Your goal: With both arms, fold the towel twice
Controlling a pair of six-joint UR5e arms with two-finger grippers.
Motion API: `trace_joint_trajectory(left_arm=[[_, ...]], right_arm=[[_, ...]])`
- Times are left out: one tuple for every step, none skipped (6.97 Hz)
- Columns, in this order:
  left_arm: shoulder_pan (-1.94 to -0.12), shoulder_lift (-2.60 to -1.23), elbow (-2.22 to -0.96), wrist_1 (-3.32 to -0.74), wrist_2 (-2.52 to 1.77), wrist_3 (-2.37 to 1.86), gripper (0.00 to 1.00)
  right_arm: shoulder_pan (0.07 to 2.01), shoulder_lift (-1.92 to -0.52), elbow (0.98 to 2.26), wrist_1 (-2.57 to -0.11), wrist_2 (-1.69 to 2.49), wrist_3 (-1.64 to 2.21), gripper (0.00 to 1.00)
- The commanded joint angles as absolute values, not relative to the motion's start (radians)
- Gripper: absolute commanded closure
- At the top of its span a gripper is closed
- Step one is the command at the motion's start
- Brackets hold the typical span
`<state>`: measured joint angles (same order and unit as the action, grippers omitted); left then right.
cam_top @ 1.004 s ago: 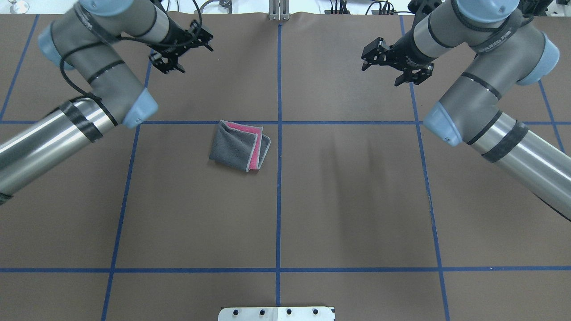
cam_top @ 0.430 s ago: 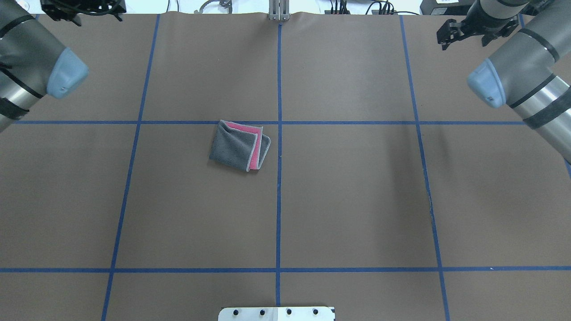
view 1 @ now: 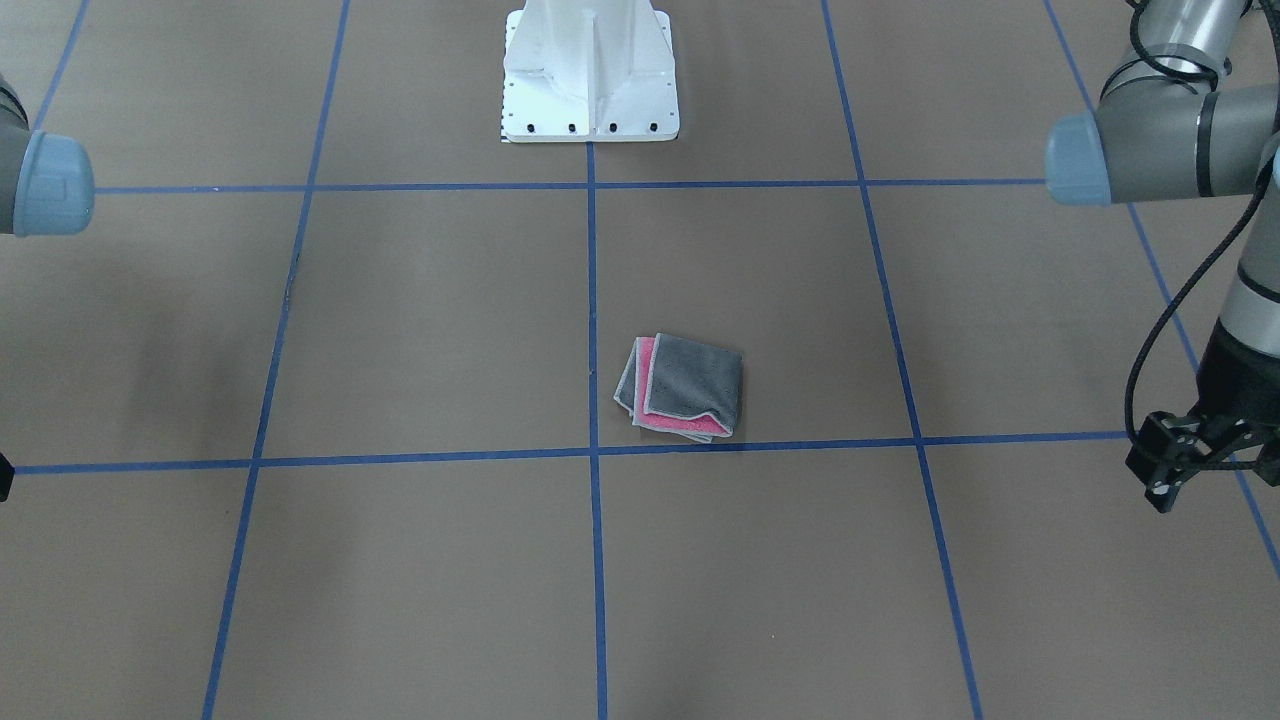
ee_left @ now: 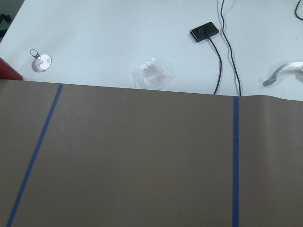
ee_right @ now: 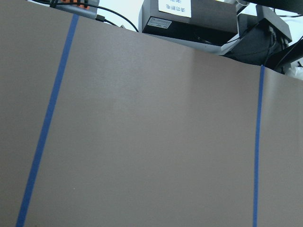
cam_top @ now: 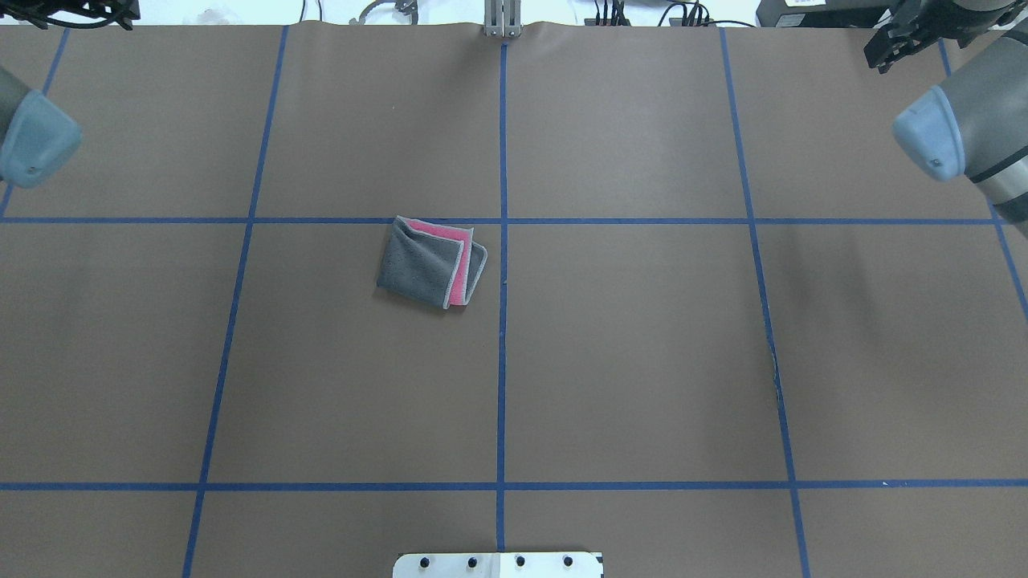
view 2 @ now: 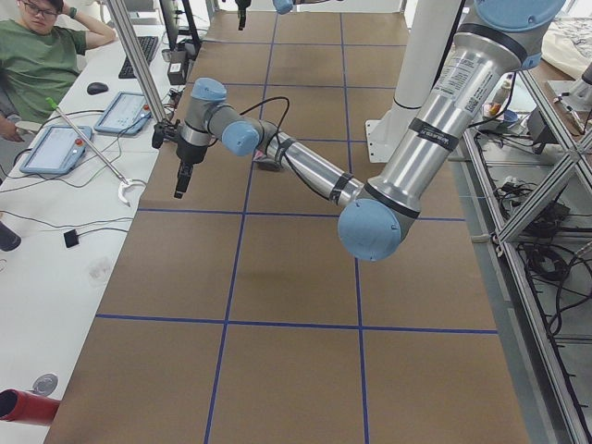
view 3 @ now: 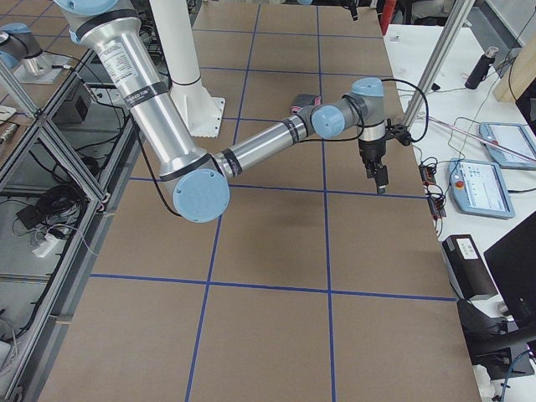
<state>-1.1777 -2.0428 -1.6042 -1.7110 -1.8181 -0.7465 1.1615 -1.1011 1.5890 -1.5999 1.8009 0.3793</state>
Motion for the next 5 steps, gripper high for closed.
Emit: trace_joint_trajectory(left_arm=[[-1.178,-1.980,-1.611,-1.741,-1.780,-0.612,0.00],[-1.177,-1.933,-1.577,-1.741,-1.757,-0.611,0.00],[-1.181,-1.851,-1.554,-1.758,-1.758,-0.571,0.00],[-1.207,-1.763,-1.557,-1.828,-1.769,-0.322,0.00],[-1.268,-1.709,-1.562,-1.835,-1.837,-0.179,0.00]], right_arm=[[1.063,-1.194,1.620,-1.565,1.720,0.374,0.00],[1.066,-1.260,1.621,-1.539,1.723,0.373,0.00],[1.078,-1.338,1.617,-1.413,1.738,0.365,0.00],[1.124,-1.353,1.609,-1.379,1.818,0.364,0.00],[1.199,-1.359,1.603,-1.381,1.983,0.356,0.00]])
